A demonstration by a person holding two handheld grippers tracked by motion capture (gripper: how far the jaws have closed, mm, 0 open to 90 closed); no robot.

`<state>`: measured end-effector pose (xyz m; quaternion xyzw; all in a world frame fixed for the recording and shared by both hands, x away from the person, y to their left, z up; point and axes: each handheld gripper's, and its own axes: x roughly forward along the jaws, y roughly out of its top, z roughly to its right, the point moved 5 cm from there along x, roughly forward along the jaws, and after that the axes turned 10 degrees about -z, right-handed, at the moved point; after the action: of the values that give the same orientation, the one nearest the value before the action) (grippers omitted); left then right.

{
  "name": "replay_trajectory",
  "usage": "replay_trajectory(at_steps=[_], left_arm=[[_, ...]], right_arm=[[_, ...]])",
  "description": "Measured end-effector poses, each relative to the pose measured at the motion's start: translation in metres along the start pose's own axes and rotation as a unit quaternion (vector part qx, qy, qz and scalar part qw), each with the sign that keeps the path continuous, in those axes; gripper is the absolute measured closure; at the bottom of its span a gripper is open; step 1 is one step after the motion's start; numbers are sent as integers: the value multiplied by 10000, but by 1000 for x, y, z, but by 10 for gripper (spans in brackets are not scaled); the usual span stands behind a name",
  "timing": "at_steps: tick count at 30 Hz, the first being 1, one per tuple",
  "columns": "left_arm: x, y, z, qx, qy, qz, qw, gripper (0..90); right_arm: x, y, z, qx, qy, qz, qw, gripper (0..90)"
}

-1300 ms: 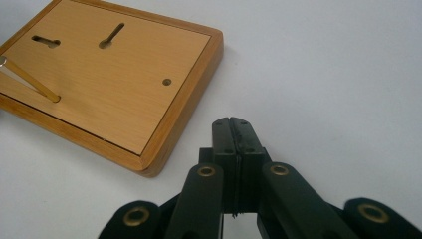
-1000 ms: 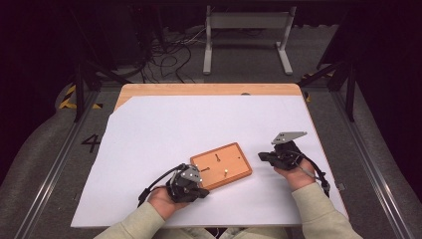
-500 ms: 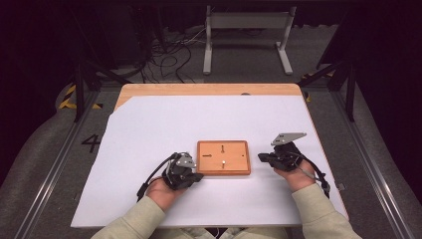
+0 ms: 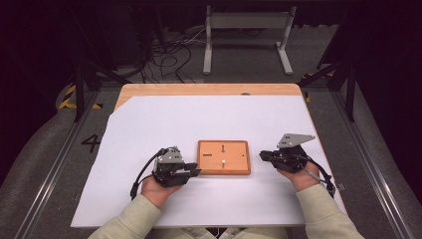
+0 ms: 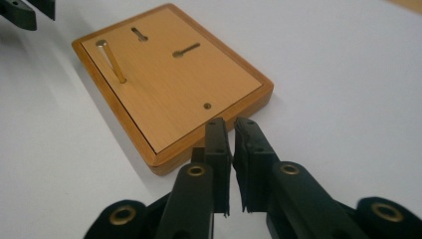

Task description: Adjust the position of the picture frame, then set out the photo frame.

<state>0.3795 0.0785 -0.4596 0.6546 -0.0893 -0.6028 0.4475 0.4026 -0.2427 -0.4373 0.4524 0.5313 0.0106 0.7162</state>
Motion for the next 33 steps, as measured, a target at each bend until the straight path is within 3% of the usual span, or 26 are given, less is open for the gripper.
replay_trajectory(at_steps=[4, 8, 13, 18, 25, 33], left_arm=[[-6, 2, -8, -191, 76, 229, 9995, 637], [-13, 7, -12, -162, 250, 273, 9992, 609], [-19, 15, -17, -136, 342, 345, 9987, 560], [-19, 24, -20, -185, 294, 398, 9986, 518], [-9, 37, -18, -124, 224, 418, 9988, 460], [6, 47, -11, -136, 90, 503, 9986, 454]], right_arm=[[-12, -3, 2, -122, -164, 448, 9988, 761], [-20, -9, 5, -91, -289, 648, 9974, 674], [-23, -12, 7, 43, -318, 701, 9970, 619], [-24, -13, 9, 122, -340, 716, 9968, 598], [-24, -13, 12, 212, -334, 770, 9962, 585], [-24, -13, 13, 243, -315, 793, 9961, 579]])
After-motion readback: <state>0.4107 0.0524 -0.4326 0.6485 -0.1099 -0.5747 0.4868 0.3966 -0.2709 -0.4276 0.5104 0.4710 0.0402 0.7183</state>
